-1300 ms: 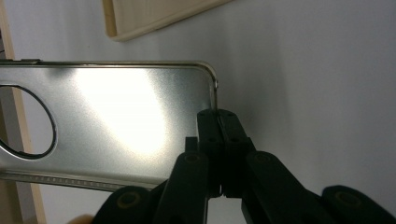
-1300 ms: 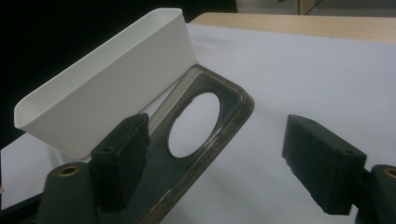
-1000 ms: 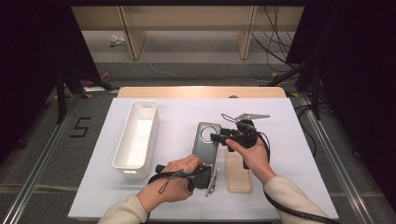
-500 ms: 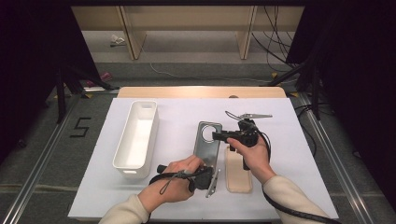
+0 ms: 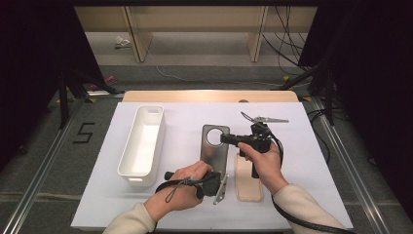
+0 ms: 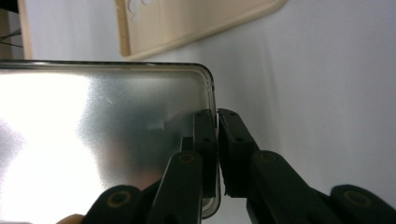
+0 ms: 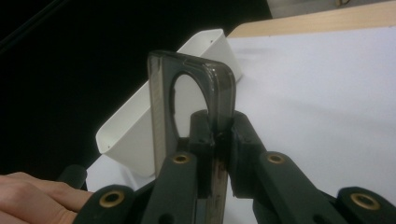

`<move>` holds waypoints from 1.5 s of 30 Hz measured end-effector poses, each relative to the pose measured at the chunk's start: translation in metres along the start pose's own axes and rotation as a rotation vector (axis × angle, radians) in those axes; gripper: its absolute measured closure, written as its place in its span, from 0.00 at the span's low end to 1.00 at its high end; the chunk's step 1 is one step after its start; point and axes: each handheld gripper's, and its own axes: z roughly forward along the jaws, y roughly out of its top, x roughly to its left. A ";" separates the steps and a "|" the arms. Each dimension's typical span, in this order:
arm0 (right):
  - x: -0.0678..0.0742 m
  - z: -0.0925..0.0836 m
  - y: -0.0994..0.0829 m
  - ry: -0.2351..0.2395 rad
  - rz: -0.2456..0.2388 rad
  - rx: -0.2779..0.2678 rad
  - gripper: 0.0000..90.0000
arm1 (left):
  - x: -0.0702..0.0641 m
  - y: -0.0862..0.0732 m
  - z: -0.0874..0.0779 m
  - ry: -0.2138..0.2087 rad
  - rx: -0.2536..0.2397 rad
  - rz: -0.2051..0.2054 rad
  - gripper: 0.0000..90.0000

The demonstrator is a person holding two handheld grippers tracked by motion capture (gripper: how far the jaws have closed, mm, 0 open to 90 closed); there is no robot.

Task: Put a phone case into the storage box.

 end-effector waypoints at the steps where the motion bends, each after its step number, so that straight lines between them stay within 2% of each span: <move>1: 0.000 -0.001 0.001 -0.004 -0.009 -0.005 0.91 | 0.001 -0.001 -0.002 0.010 -0.018 -0.023 0.88; 4: -0.001 -0.004 0.001 -0.012 -0.012 -0.022 0.91 | 0.003 -0.006 -0.006 0.012 -0.082 -0.091 0.73; 5: -0.001 -0.005 0.002 -0.018 -0.019 -0.024 0.91 | 0.002 -0.007 -0.007 0.018 -0.122 -0.136 0.67; 7: 0.000 -0.006 0.002 -0.025 -0.033 -0.026 0.91 | 0.001 -0.011 -0.011 0.010 -0.155 -0.211 0.54; 9: 0.000 -0.007 0.002 -0.033 -0.044 -0.027 0.91 | 0.001 -0.016 -0.014 0.011 -0.193 -0.260 0.43; 10: 0.001 -0.008 0.002 -0.033 -0.047 -0.028 0.91 | 0.000 -0.019 -0.015 0.014 -0.219 -0.302 0.36; 14: 0.003 -0.010 0.002 -0.037 -0.063 -0.029 0.91 | -0.005 -0.029 -0.019 0.023 -0.299 -0.434 0.25; 15: 0.003 -0.010 0.002 -0.040 -0.070 -0.031 0.91 | -0.006 -0.033 -0.020 0.028 -0.319 -0.470 0.25; 18: 0.004 -0.011 0.002 -0.042 -0.080 -0.031 0.91 | -0.009 -0.041 -0.023 0.024 -0.342 -0.525 0.25; 22: 0.003 -0.013 0.002 -0.039 -0.091 -0.030 0.91 | -0.011 -0.053 -0.025 0.048 -0.363 -0.593 0.25; 26: 0.002 -0.017 0.002 -0.026 -0.111 -0.029 0.91 | -0.012 -0.062 -0.026 0.060 -0.397 -0.682 0.25; 30: 0.002 -0.021 0.002 -0.023 -0.123 -0.033 0.91 | -0.012 -0.068 -0.027 0.068 -0.421 -0.740 0.25; 35: 0.002 -0.025 0.001 -0.021 -0.141 -0.032 0.91 | -0.010 -0.073 -0.029 0.091 -0.439 -0.790 0.26; 42: 0.007 -0.027 -0.001 -0.003 -0.159 -0.031 0.91 | -0.007 -0.078 -0.029 0.100 -0.457 -0.856 0.28; 45: 0.009 -0.025 -0.003 0.004 -0.166 -0.028 0.91 | -0.005 -0.077 -0.030 0.117 -0.456 -0.863 0.28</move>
